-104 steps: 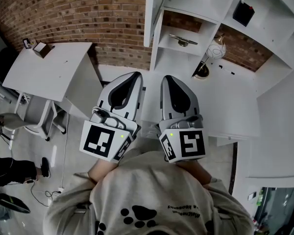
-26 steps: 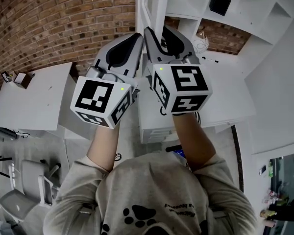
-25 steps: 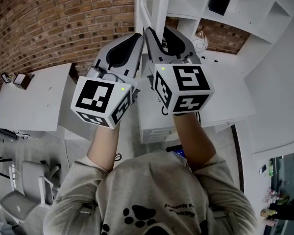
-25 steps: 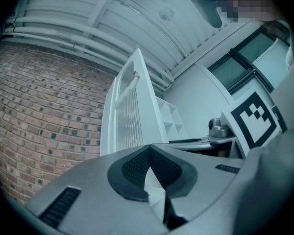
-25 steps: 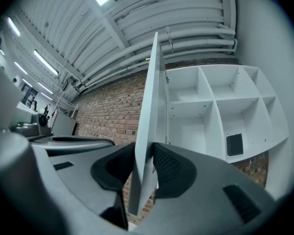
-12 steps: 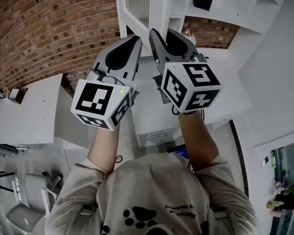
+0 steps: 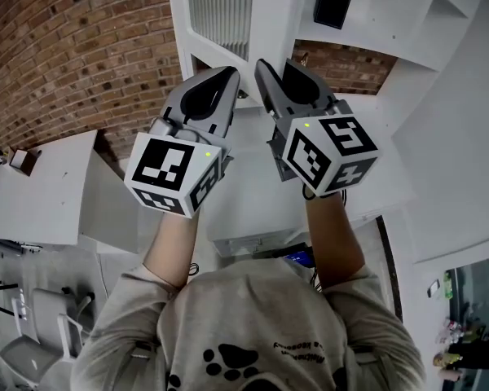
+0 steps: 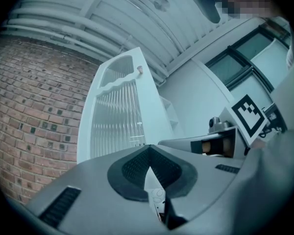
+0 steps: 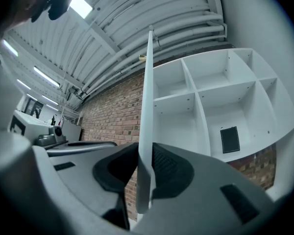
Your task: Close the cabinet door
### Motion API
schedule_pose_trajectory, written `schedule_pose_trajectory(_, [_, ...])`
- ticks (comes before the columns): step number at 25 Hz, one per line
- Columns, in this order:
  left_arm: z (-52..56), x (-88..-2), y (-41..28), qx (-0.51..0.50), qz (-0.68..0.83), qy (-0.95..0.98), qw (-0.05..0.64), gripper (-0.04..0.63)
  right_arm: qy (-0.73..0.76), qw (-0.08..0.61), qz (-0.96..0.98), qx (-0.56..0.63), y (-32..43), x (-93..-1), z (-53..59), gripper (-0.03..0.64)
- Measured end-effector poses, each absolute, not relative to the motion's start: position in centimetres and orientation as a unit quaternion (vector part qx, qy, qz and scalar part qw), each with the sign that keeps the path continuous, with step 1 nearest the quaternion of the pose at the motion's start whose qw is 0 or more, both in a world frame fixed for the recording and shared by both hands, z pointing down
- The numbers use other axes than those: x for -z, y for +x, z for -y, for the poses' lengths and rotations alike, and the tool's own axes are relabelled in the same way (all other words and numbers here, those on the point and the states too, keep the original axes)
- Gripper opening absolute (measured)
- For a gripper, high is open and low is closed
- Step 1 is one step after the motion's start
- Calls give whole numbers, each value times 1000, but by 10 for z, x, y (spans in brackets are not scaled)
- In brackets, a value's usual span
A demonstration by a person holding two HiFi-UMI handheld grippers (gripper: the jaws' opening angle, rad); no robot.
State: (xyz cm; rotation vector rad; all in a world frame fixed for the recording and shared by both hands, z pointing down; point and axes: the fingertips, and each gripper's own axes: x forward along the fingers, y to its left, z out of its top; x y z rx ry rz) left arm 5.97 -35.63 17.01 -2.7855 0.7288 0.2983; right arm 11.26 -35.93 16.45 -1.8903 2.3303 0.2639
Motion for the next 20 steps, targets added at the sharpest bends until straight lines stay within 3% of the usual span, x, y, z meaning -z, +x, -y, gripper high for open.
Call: schedule_pose_trajectory(20, [414, -176, 165, -85, -316, -938, 116, 8, -515, 71, -852, -69, 226, -160, 430, 107])
